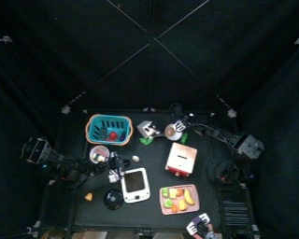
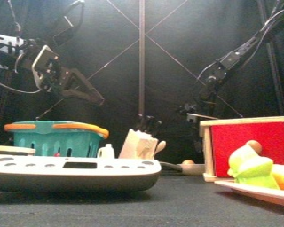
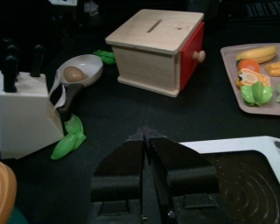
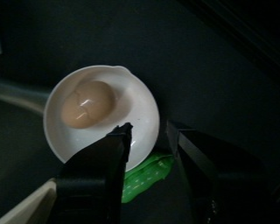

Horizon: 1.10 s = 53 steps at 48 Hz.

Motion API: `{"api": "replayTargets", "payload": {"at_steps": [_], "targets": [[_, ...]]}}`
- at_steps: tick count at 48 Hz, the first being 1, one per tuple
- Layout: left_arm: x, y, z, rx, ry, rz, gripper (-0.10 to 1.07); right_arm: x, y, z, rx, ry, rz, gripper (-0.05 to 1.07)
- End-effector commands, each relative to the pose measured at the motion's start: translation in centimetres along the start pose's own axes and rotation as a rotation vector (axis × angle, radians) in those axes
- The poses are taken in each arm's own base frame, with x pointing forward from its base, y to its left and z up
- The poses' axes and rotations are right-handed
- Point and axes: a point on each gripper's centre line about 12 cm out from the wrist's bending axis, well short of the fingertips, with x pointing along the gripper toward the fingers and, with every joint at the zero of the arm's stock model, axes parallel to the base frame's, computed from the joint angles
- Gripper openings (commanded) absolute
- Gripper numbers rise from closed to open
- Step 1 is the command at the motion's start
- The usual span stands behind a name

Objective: Grab pan

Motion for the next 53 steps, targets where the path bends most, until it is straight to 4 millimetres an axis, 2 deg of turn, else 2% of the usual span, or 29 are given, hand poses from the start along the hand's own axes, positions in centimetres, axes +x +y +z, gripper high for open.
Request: {"api": "replayTargets", "payload": {"at_steps": [1,9,21,40,47,53], "targets": [[0.0,0.1,0.6,-0.01,-0.02,0.003,0.45,-0.5,-1.0,0.9,0.029,-0.031,-0.002,0.85],[-0.2,0.0,0.3,-0.006,-0.013,0.0,0.45,0.5,-1.1,0.6,0.023,-0.01,-0.007,0.93],[-0.2,0.0,0.3,-0.005,-0.011,-0.002,0.45,0.9,-0.9,0.5,-0.007,-0.008,-0.018,0.93],[-0.3,0.0,0.0,-0.002,-0.006,-0.002,0.45,3.0,-0.6,0.2,-0.031,0.025,-0.024,0.92],[-0.3,0.0,0.0,-0.001,-0.004,-0.002,0.45,3.1,-0.6,0.0,-0.03,0.032,-0.025,0.86],[-0.3,0.0,-0.1,0.0,-0.003,-0.002,0.45,3.3,-0.6,-0.3,-0.029,0.04,-0.026,0.76]]}}
